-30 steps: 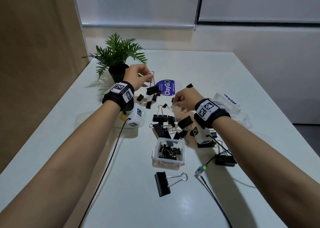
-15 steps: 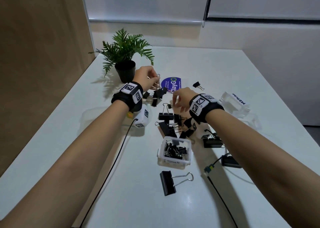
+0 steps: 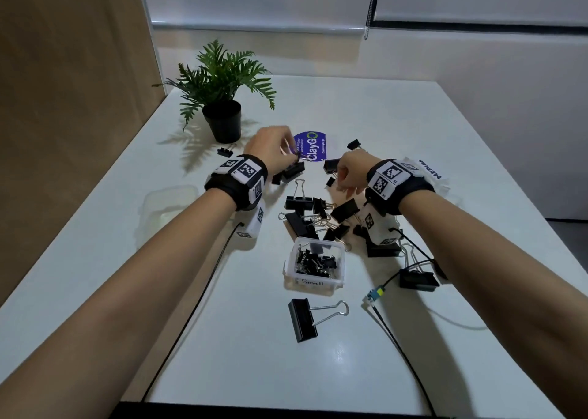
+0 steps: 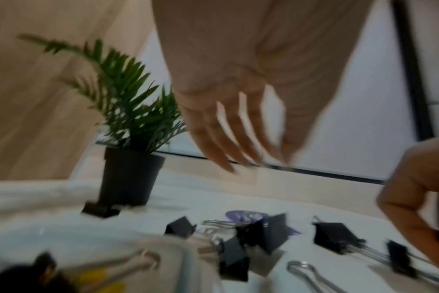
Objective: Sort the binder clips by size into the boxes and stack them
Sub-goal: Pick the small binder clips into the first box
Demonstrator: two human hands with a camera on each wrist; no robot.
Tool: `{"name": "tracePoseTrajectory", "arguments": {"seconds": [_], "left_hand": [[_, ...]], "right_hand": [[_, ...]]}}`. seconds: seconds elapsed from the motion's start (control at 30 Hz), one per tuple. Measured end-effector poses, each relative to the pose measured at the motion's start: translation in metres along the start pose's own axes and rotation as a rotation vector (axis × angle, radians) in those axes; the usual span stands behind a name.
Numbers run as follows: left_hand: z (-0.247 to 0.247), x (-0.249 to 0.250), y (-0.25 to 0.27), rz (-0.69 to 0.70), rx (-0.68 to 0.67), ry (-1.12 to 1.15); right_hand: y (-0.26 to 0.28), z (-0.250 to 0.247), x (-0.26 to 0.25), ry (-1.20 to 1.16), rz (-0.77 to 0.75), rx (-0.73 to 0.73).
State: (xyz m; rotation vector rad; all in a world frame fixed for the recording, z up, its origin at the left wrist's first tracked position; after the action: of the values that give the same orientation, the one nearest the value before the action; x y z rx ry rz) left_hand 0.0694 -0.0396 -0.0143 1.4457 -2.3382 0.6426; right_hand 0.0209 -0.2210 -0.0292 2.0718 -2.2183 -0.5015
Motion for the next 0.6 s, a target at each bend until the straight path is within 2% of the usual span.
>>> {"name": "tracePoseTrajectory", "arguments": {"seconds": [0.1,0.17,0.23,0.33,0.47,0.6], "left_hand": [[0.007,0.018,0.025,0.007,-0.460,-0.072],[0.014,0.022,0.037,-0.040,-0.586,-0.147],[0.018,0.022,0.040,-0.067,-0.587,-0.193],[0.019,0.020,0.038,-0.028,-0.484,-0.214],[0.015,0.014,0.034,-0.075,-0.425,0.009],[0.013,0.007,0.035,-0.017,-0.444,0.047]], "right_hand": [[0.005,-0.003,0.009,-0.027,0.011,0.038],[0.009,-0.003,0.013,-0.055,0.021,0.056],[0.013,-0.002,0.014,-0.069,0.025,0.072],[0.017,0.001,0.017,-0.123,0.023,0.063],[0.026,-0.002,0.018,-0.253,-0.023,0.072],[0.052,-0.018,0.006,-0.385,-0.140,0.059]]}}
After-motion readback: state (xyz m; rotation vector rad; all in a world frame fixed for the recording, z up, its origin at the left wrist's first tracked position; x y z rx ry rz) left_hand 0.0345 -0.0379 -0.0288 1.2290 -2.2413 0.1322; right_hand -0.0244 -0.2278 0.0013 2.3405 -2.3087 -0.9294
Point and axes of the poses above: each hand's wrist, its own y-axis away from the middle knuckle, its own z-axis out of the palm, x = y × z, the point moved 2 cm from there along -y, towards the middle knuckle, and after that the axes turned 1 degree about x, right-handed, at the moved point
